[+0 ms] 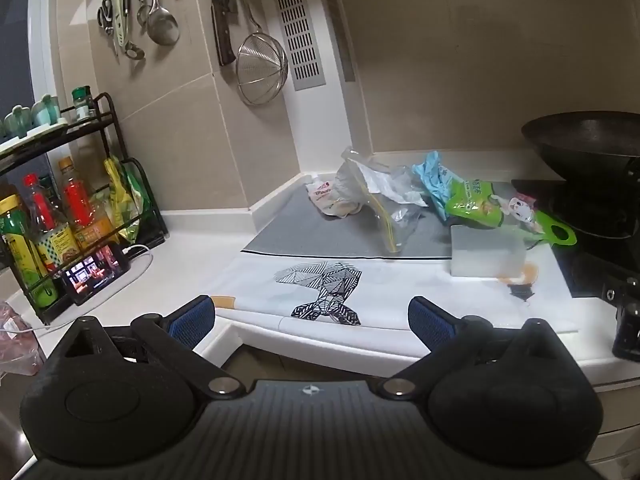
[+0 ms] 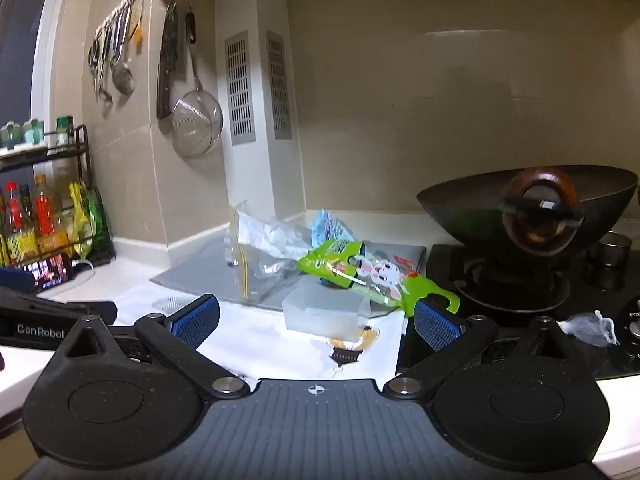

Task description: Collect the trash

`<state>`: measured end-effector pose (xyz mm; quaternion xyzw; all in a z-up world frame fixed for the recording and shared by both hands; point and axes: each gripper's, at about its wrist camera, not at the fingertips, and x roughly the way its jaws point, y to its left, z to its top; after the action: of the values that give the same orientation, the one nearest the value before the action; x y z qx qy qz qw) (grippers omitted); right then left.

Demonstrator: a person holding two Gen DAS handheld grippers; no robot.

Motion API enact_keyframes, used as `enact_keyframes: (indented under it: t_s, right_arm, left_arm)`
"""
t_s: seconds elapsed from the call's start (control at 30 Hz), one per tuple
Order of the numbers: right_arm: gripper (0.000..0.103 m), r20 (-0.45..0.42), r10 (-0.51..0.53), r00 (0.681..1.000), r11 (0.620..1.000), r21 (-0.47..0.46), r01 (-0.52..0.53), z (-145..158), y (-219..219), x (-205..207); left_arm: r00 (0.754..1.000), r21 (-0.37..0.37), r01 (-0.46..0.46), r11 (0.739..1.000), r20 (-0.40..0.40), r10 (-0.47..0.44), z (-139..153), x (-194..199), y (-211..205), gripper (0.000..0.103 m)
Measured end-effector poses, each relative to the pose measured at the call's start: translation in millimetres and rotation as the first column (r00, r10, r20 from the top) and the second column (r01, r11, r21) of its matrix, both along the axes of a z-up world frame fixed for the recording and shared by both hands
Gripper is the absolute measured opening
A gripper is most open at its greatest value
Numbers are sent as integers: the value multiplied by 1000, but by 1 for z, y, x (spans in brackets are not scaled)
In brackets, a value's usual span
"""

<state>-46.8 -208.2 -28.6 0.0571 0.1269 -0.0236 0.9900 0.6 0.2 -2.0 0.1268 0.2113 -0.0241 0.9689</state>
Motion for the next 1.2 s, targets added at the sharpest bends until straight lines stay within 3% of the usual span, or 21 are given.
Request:
enact_keyframes:
  t_s: [0.2,0.27,0.73,1.1,1.2]
  right_arm:
    - [103,-2,1,1000,1000,-21,-1,-2,1,2]
    - [103,-6,2,1000,1000,-24,-2,0,2,2]
    - [103,-1,-3,1000,1000,-29,3,2,4,1]
    - [103,82,19,996,999,-53,-14,2,9,1]
    - [103,66,19,998,998,-57,-15,2,10,2]
  left_arm:
    - [999,-44,18,999,-37,-20,4,2,11,103]
    - [1000,-15,5,1000,-30,-5,1,5,5,103]
    - [997,-31,17,999,-79,-19,-10,6,3,103]
    - [995,-26,7,1000,-101,-9,-6,8,9,103]
    - [995,-31,6,999,-97,-9,-7,8,10,103]
